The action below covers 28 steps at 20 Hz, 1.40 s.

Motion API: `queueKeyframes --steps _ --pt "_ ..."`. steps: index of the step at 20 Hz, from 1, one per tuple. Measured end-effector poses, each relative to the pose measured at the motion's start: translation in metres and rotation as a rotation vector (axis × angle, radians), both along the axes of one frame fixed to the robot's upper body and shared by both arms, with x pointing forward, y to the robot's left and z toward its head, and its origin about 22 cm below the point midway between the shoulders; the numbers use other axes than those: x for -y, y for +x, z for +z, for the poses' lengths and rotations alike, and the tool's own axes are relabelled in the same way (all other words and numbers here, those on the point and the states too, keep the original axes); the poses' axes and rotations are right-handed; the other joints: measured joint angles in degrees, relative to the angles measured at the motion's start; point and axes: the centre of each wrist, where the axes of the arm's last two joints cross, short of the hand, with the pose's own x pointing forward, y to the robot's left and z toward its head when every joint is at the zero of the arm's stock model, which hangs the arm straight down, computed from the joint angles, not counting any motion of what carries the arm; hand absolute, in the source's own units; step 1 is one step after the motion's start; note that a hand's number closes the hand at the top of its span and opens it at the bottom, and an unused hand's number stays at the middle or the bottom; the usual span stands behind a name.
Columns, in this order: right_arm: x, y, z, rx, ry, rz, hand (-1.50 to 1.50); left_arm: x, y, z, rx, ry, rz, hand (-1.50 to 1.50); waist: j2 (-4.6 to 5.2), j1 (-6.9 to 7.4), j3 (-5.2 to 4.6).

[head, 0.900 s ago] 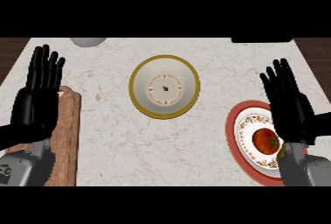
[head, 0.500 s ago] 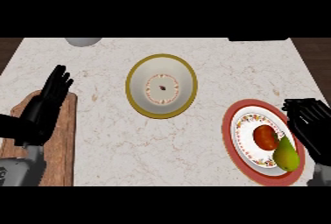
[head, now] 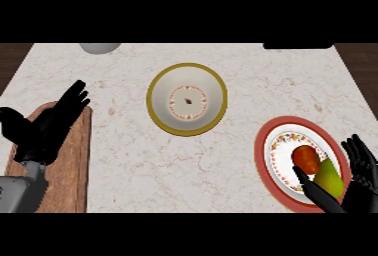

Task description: Pick the tomato from the plate and place it in the bowl

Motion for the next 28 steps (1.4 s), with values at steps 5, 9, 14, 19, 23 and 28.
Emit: queueKeyframes --steps 5,9,14,19,23,28 --pt "0.013 -0.019 0.026 -0.116 -0.141 -0.082 -1.5 -0.001 0.004 0.002 -0.021 -0.001 -0.013 0.0 -0.02 0.33 -0.12" --pt "0.022 -0.032 0.054 -0.289 -0.221 -0.082 -1.5 -0.006 0.005 0.004 -0.023 0.003 -0.021 0.0 0.06 0.66 -0.23" --pt "0.026 -0.035 0.097 -0.493 -0.312 -0.022 -1.5 -0.006 0.008 0.006 -0.024 0.001 -0.027 0.0 0.16 1.03 -0.26" --pt "0.013 -0.015 0.137 -0.637 -0.372 0.032 -1.5 0.0 0.01 0.004 -0.02 0.009 -0.03 0.0 0.18 1.59 -0.19" --pt "0.001 -0.003 0.158 -0.751 -0.411 0.06 -1.5 -0.001 0.01 0.0 -0.024 0.004 -0.035 0.0 0.14 1.59 -0.14" --pt "-0.007 0.012 0.169 -0.876 -0.446 0.082 -1.5 -0.003 0.003 -0.003 -0.028 0.006 -0.036 0.0 0.05 1.48 -0.09"
